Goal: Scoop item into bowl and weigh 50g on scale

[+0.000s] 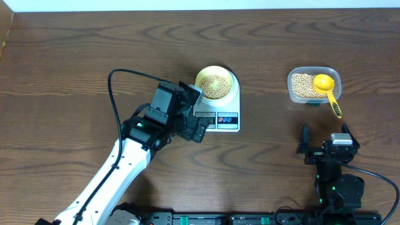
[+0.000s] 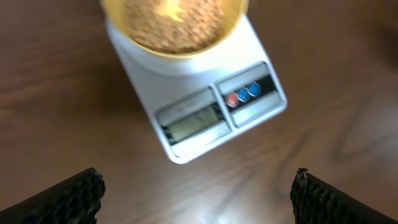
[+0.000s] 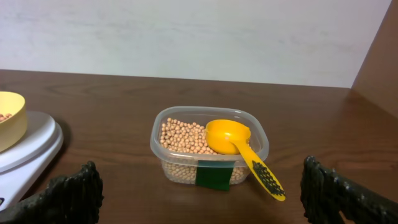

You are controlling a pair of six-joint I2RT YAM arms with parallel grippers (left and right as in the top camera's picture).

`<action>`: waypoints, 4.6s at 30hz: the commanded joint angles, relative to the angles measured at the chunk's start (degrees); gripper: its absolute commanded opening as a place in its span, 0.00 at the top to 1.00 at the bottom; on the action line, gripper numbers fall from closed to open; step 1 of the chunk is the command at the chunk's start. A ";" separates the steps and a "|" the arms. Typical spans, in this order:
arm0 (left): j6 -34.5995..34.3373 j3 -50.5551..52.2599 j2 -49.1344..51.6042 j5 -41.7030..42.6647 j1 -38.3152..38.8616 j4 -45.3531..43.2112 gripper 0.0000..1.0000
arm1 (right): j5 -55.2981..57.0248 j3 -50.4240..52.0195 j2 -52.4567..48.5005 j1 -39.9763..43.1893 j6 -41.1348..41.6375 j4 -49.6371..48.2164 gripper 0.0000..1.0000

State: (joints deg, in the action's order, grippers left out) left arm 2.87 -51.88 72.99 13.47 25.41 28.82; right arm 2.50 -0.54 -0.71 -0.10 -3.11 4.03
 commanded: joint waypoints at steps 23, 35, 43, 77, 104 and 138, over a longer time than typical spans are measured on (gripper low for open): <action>-2.47 2.29 -13.60 -34.12 -5.27 -7.23 0.02 | -0.28 0.22 0.39 0.55 0.94 0.09 0.01; -2.73 2.97 -27.61 -33.22 -12.61 -0.42 0.02 | -0.28 0.22 0.39 0.55 0.94 0.09 0.01; -2.75 3.72 -32.26 -32.98 -13.42 0.83 0.02 | -0.28 0.22 0.39 0.55 0.94 0.09 0.01; -7.04 35.93 -65.20 -22.86 -28.68 -19.82 0.02 | -0.28 0.22 0.39 0.55 0.94 0.09 0.01; -7.02 49.22 -72.89 -22.64 -28.68 -34.47 0.02 | -0.28 0.22 0.39 0.55 0.94 0.09 0.01; -7.02 51.65 -72.89 -9.86 -31.08 -25.00 0.02 | -0.26 0.22 0.39 0.55 0.94 0.07 0.01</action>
State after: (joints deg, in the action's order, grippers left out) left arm -3.68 -0.69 0.58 3.25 -5.52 1.13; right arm 2.33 -0.54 -0.71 -0.10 -3.11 4.03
